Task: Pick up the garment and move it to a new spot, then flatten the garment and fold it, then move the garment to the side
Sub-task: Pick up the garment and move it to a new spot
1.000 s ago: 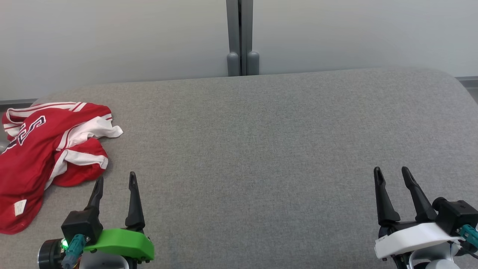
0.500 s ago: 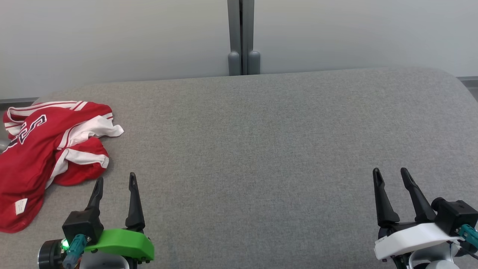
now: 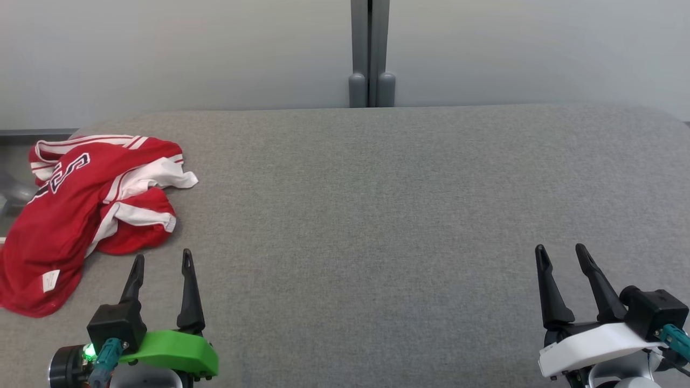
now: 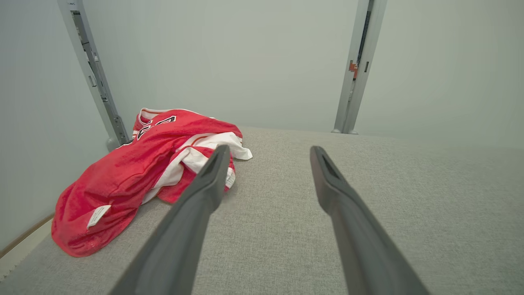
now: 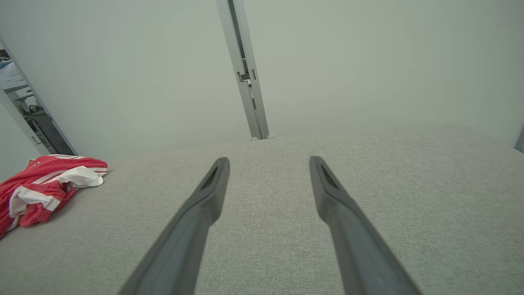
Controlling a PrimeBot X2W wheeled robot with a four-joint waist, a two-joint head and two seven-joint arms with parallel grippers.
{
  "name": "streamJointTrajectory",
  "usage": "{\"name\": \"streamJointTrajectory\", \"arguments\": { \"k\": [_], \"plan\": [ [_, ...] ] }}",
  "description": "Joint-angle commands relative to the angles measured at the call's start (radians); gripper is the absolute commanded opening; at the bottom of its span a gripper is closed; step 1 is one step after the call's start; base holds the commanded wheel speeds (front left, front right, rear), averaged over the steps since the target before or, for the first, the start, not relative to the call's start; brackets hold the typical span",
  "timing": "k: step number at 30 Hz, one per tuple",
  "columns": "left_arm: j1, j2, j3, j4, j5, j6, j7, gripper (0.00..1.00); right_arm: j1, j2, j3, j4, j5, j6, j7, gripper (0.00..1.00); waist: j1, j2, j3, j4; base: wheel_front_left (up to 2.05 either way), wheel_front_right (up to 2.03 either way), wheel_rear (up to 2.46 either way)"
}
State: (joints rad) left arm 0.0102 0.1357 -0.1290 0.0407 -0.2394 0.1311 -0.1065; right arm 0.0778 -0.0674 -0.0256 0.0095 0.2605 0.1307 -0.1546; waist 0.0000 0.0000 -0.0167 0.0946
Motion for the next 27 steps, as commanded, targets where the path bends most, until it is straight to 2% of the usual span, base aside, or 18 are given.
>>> {"name": "streamJointTrajectory", "arguments": {
  "k": [1,27],
  "plan": [
    [-0.002,0.006,0.003,0.0,0.001,0.002,-0.001,1.0,0.012,0.001,-0.002,-0.007,-0.004,0.0,0.002,1.0,0.0,0.0,0.001,0.027,0.0,0.0,0.0],
    [0.02,0.026,0.007,-0.025,-0.023,0.025,0.017,1.0,0.033,0.001,-0.005,-0.03,-0.043,0.0,0.03,1.0,0.0,0.0,0.023,0.306,0.0,0.0,0.0]
  ]
}}
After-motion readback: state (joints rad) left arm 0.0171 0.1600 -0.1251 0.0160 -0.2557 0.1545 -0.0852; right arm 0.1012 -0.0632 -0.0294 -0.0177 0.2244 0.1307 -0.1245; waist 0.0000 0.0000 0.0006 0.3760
